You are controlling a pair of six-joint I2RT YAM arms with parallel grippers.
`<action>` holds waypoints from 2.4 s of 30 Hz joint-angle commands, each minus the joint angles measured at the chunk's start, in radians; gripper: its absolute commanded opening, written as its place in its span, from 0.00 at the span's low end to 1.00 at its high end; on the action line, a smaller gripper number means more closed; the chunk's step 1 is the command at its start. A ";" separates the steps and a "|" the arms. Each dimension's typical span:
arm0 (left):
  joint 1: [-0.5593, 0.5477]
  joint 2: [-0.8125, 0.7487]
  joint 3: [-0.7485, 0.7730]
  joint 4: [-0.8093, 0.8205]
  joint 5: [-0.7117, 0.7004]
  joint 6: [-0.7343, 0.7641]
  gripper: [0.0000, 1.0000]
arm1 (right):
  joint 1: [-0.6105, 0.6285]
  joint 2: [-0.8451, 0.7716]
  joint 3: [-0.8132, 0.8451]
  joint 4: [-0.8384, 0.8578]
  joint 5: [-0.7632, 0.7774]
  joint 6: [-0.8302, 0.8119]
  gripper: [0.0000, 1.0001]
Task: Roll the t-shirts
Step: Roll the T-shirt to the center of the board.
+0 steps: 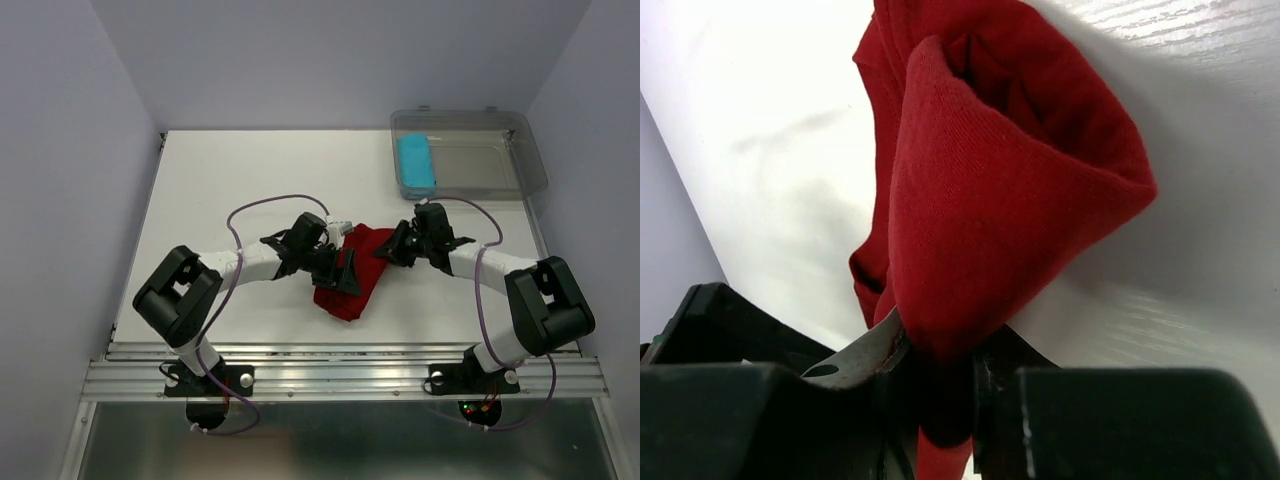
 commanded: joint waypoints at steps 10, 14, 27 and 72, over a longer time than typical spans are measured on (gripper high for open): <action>-0.179 -0.131 0.291 -0.459 -0.632 0.083 0.83 | 0.025 -0.014 0.121 -0.125 0.085 0.035 0.01; -0.306 -0.054 0.369 -0.516 -0.788 0.020 0.87 | 0.034 -0.003 0.130 -0.128 0.088 0.042 0.01; -0.423 0.132 0.461 -0.600 -1.025 -0.038 0.89 | 0.043 -0.003 0.126 -0.111 0.075 0.048 0.01; 0.037 -0.034 -0.217 0.493 0.154 -0.306 0.00 | 0.043 -0.221 0.197 -0.283 0.191 -0.195 0.44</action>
